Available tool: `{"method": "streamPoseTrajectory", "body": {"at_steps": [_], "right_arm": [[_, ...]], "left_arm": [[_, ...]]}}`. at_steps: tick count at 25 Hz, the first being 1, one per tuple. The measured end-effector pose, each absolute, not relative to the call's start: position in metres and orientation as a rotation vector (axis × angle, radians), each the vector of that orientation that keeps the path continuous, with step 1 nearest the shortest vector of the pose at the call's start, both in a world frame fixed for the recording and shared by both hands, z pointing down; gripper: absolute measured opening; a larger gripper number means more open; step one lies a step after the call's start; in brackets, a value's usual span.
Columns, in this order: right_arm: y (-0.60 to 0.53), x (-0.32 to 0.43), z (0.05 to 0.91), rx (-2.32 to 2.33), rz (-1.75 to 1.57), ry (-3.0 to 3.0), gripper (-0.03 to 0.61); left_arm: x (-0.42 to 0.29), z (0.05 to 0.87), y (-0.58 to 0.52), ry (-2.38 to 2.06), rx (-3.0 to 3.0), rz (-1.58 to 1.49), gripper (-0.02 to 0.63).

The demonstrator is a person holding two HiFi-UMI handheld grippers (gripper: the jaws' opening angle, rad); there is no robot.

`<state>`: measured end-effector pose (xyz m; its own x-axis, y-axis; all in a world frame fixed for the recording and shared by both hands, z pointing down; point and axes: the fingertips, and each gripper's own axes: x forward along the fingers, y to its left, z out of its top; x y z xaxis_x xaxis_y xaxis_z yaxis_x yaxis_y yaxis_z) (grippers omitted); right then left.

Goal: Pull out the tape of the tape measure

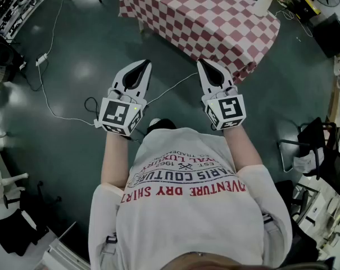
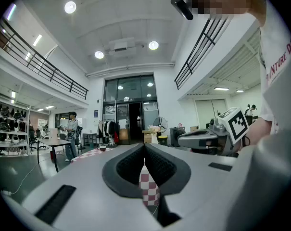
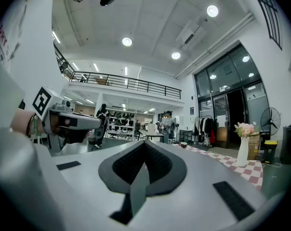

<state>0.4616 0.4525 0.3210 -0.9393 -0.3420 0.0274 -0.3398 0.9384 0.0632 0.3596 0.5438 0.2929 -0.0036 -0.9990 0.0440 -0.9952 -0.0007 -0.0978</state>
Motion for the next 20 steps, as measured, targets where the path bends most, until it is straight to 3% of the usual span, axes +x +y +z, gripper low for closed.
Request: {"method": "streamPoseTrajectory", "body": {"at_steps": [17, 18, 20], "right_arm": [[0.416, 0.453, 0.331, 0.519, 0.055, -3.066, 0.032], [0.412, 0.451, 0.330, 0.528, 0.060, -3.063, 0.060], [0.402, 0.446, 0.330, 0.541, 0.066, -3.054, 0.180]], "left_arm": [[0.338, 0.302, 0.511, 2.275, -2.150, -0.126, 0.026], [0.333, 0.302, 0.509, 2.290, -2.148, -0.119, 0.080], [0.324, 0.304, 0.504, 2.301, -2.158, -0.132, 0.178]]}}
